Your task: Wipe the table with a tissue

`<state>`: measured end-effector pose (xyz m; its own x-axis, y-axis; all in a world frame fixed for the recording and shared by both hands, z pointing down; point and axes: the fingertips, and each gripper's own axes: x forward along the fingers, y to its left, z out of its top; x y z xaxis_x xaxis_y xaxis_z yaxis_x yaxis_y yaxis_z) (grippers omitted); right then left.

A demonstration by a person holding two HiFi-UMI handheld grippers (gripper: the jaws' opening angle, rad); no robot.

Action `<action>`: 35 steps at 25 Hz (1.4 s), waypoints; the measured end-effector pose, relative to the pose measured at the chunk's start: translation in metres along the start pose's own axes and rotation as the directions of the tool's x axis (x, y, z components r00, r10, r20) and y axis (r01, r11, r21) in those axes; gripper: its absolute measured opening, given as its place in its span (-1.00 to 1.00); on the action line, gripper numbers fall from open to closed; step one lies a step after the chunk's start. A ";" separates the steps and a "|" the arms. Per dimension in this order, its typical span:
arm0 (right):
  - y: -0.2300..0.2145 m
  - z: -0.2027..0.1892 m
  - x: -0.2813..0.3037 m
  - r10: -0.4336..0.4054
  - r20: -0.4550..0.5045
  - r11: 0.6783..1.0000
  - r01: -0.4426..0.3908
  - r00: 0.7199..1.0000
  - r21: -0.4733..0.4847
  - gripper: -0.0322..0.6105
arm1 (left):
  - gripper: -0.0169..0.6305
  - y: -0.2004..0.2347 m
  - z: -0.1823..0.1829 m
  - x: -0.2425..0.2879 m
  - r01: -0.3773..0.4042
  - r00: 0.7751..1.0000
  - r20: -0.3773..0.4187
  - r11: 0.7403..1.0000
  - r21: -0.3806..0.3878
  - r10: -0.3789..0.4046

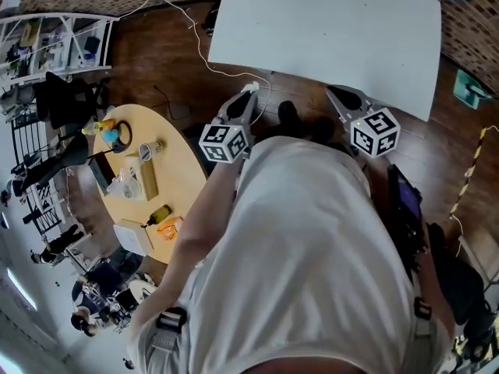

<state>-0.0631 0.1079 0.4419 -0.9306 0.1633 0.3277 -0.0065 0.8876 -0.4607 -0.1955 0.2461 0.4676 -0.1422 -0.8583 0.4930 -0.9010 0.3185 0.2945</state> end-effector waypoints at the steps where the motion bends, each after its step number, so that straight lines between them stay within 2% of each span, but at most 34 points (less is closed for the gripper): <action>1: -0.004 0.000 0.000 -0.010 0.005 1.000 0.010 1.000 0.007 -0.88 | -0.84 0.003 0.001 0.006 0.003 1.000 -0.011 1.000 0.007 -0.003; 5: -0.022 -0.002 0.002 -0.055 0.019 0.998 0.055 0.998 0.030 -0.88 | -0.84 0.020 -0.014 0.035 0.040 0.994 -0.108 0.997 0.059 -0.033; 9: -0.041 0.009 0.006 -0.117 0.021 0.992 0.116 0.993 0.046 -0.88 | -0.84 0.042 -0.014 0.060 0.066 0.987 -0.155 0.994 0.082 -0.052; 11: -0.048 0.018 0.011 -0.145 0.025 0.988 0.144 0.989 0.051 -0.88 | -0.84 0.066 -0.013 0.074 0.028 0.982 -0.188 0.996 0.087 -0.011; 15: -0.064 0.037 0.021 -0.193 0.016 0.981 0.193 0.981 0.036 -0.88 | -0.84 0.130 -0.010 0.102 -0.115 0.962 -0.245 0.992 0.049 0.124; 17: -0.073 0.048 0.027 -0.221 0.016 0.975 0.221 0.975 0.032 -0.88 | -0.84 0.149 -0.001 0.117 -0.122 0.954 -0.267 0.990 0.068 0.136; 21: -0.083 0.067 0.042 -0.256 0.022 0.966 0.255 0.966 0.037 -0.88 | -0.84 0.175 0.008 0.147 -0.099 0.939 -0.314 0.984 0.148 0.141; 25: -0.094 0.075 0.046 -0.302 0.023 0.950 0.298 0.953 0.093 -0.88 | -0.83 0.184 -0.004 0.175 -0.049 0.901 -0.413 0.978 0.203 0.131; 28: -0.099 0.081 0.051 -0.339 0.026 0.936 0.334 0.940 0.106 -0.88 | -0.84 0.187 -0.005 0.187 -0.011 0.898 -0.421 0.961 0.276 0.131; 31: -0.101 0.085 0.062 -0.359 0.030 0.928 0.354 0.933 0.118 -0.88 | -0.84 0.193 0.000 0.191 0.012 0.903 -0.415 0.962 0.274 0.107; 35: -0.102 0.089 0.073 -0.380 0.026 0.918 0.374 0.925 0.129 -0.88 | -0.84 0.193 0.004 0.195 0.083 0.897 -0.439 0.951 0.299 0.060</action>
<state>-0.1633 -0.0086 0.4398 -0.8673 -0.1975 0.4569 -0.4013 0.8205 -0.4071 -0.3988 0.1387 0.6176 -0.0018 -0.5738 0.8190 -0.9909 0.1113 0.0757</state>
